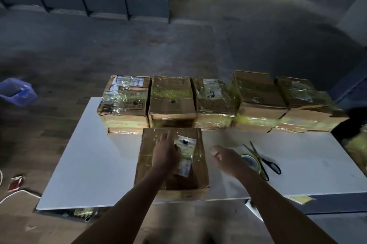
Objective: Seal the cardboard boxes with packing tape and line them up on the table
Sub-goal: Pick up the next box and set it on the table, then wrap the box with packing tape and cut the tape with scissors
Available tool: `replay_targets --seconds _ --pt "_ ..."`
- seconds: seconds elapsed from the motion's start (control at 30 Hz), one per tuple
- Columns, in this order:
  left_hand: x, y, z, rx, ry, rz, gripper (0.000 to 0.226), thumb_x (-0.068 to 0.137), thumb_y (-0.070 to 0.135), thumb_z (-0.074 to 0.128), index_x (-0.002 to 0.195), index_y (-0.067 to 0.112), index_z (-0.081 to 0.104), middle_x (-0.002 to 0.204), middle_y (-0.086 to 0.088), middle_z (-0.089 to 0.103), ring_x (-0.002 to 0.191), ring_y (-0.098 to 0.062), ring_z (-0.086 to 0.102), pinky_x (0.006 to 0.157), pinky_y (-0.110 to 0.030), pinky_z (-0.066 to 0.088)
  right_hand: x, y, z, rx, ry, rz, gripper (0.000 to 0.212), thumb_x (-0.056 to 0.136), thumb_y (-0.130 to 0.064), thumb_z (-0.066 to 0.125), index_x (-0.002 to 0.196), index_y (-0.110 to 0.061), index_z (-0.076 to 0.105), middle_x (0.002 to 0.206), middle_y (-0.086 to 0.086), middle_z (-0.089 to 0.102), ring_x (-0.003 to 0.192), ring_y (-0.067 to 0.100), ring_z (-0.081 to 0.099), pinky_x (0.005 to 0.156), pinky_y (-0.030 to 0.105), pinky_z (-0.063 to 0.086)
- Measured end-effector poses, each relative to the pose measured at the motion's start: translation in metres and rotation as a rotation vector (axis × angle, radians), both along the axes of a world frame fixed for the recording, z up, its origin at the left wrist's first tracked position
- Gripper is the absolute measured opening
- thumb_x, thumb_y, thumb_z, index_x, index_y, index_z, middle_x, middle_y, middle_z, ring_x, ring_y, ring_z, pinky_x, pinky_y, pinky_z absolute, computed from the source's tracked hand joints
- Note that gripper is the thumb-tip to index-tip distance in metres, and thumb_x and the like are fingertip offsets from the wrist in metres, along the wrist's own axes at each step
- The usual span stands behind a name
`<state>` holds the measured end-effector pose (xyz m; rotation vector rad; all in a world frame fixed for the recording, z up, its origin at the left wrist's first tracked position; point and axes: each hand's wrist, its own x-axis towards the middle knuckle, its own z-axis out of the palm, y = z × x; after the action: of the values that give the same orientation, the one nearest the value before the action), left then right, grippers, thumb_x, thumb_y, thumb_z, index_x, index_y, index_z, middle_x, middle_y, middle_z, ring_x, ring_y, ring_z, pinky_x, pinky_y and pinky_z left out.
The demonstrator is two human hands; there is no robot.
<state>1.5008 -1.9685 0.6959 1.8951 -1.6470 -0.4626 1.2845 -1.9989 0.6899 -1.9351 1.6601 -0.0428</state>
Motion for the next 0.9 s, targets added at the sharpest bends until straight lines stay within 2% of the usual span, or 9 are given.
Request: replay_targets --seconds 0.13,0.3,0.37,0.43,0.57,0.63,0.73,0.83,0.9 --pt "-0.055 0.002 -0.001 -0.012 0.047 -0.087 0.019 0.076 -0.009 0.061 0.093 -0.002 0.065 0.093 -0.021 0.064 0.085 -0.037 0.06 0.071 -0.038 0.047 -0.05 0.0 -0.015 -0.001 0.124 -0.058 0.031 0.094 -0.027 0.05 0.121 -0.019 0.062 0.118 0.005 0.066 0.111 0.024 0.059 0.086 0.028 0.044" --pt "-0.106 0.007 -0.006 -0.01 0.05 -0.048 0.012 0.079 -0.006 0.055 0.081 0.002 0.063 0.085 -0.016 0.062 0.077 -0.033 0.058 0.061 -0.032 0.04 -0.105 0.012 -0.044 -0.014 0.226 -0.106 0.028 0.096 -0.032 0.047 0.111 -0.015 0.063 0.111 0.007 0.066 0.107 0.027 0.062 0.081 0.028 0.046" --pt "-0.12 0.008 -0.007 0.009 0.068 -0.053 0.012 0.079 -0.004 0.054 0.082 0.003 0.063 0.084 -0.016 0.063 0.076 -0.034 0.059 0.062 -0.036 0.045 -0.119 0.015 -0.054 0.017 0.246 -0.072 0.028 0.092 -0.034 0.051 0.11 -0.015 0.061 0.111 0.009 0.065 0.105 0.028 0.061 0.078 0.027 0.044" --pt "-0.132 0.011 -0.003 0.049 0.075 -0.062 0.013 0.082 0.004 0.051 0.089 0.006 0.062 0.087 -0.014 0.065 0.08 -0.033 0.061 0.065 -0.036 0.047 -0.126 0.018 -0.061 0.039 0.266 -0.022 0.035 0.09 -0.035 0.054 0.12 -0.019 0.058 0.12 0.008 0.062 0.112 0.027 0.057 0.084 0.028 0.044" --pt "-0.153 0.013 0.006 0.209 -0.001 -0.065 0.016 0.093 0.014 0.054 0.105 0.012 0.063 0.1 -0.005 0.066 0.093 -0.022 0.06 0.064 -0.021 0.027 -0.133 0.019 -0.074 0.003 0.268 -0.004 0.037 0.092 -0.029 0.054 0.128 -0.021 0.056 0.129 0.005 0.056 0.119 0.028 0.052 0.093 0.032 0.045" --pt "-0.159 0.012 0.0 0.263 0.069 -0.105 0.013 0.092 0.014 0.056 0.102 0.014 0.064 0.102 -0.004 0.066 0.094 -0.018 0.059 0.068 -0.021 0.031 -0.134 0.019 -0.076 -0.019 0.245 -0.008 0.031 0.091 -0.024 0.053 0.121 -0.019 0.061 0.126 0.006 0.059 0.115 0.029 0.055 0.09 0.032 0.047" --pt "-0.165 0.007 -0.004 0.341 0.155 -0.106 0.011 0.088 0.007 0.058 0.097 0.01 0.064 0.102 -0.007 0.066 0.098 -0.023 0.061 0.075 -0.024 0.041 -0.135 0.018 -0.076 -0.047 0.167 -0.057 0.024 0.087 -0.023 0.054 0.105 -0.015 0.066 0.113 0.009 0.065 0.108 0.031 0.059 0.083 0.032 0.048" --pt "-0.171 0.001 -0.001 0.388 0.184 -0.056 0.014 0.091 0.009 0.055 0.102 0.006 0.064 0.1 -0.003 0.064 0.099 -0.021 0.06 0.071 -0.02 0.035 -0.139 0.015 -0.071 -0.114 -0.015 -0.088 0.017 0.084 -0.023 0.059 0.094 -0.011 0.065 0.101 0.01 0.066 0.097 0.032 0.061 0.074 0.031 0.046" --pt "-0.172 -0.002 0.003 0.442 0.211 -0.002 0.018 0.093 0.015 0.054 0.106 0.007 0.063 0.096 -0.001 0.06 0.095 -0.022 0.06 0.07 -0.023 0.039 -0.141 0.015 -0.066 -0.192 -0.167 -0.092 0.012 0.083 -0.018 0.062 0.091 -0.01 0.065 0.096 0.006 0.065 0.09 0.025 0.061 0.069 0.029 0.045"
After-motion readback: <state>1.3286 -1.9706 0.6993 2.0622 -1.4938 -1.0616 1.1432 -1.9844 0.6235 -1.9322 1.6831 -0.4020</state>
